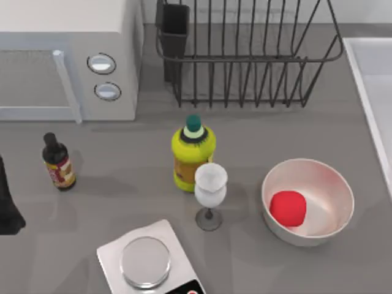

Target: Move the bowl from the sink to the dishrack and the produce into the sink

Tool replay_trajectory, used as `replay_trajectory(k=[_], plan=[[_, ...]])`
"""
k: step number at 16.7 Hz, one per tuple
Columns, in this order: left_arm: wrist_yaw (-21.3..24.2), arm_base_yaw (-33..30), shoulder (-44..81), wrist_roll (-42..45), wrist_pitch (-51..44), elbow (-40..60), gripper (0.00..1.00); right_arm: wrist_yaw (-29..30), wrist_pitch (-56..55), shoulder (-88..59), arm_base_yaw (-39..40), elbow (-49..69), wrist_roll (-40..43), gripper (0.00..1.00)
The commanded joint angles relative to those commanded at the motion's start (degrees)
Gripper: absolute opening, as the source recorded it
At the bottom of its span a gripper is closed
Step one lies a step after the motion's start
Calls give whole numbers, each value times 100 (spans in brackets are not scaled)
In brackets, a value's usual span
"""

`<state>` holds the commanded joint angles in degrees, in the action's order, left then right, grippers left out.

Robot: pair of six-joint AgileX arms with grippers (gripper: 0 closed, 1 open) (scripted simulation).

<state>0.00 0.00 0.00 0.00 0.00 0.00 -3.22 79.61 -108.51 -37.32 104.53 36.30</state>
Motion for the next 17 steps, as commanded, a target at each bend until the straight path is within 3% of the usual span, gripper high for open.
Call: replay_trajectory(k=[4,8,14,17], plan=[[0,0,0,0,0,0,100,-62,840,1524,-557,-759,584,0],[0,0,0,0,0,0,100,-96,1215,2118,-817,-1116,857,0],[0,0,0,0,0,0,100,-77,1174,2093,-737,-1097,824,0],[0,0,0,0,0,0,100,85,862,1997,-237,-1076,663,0]])
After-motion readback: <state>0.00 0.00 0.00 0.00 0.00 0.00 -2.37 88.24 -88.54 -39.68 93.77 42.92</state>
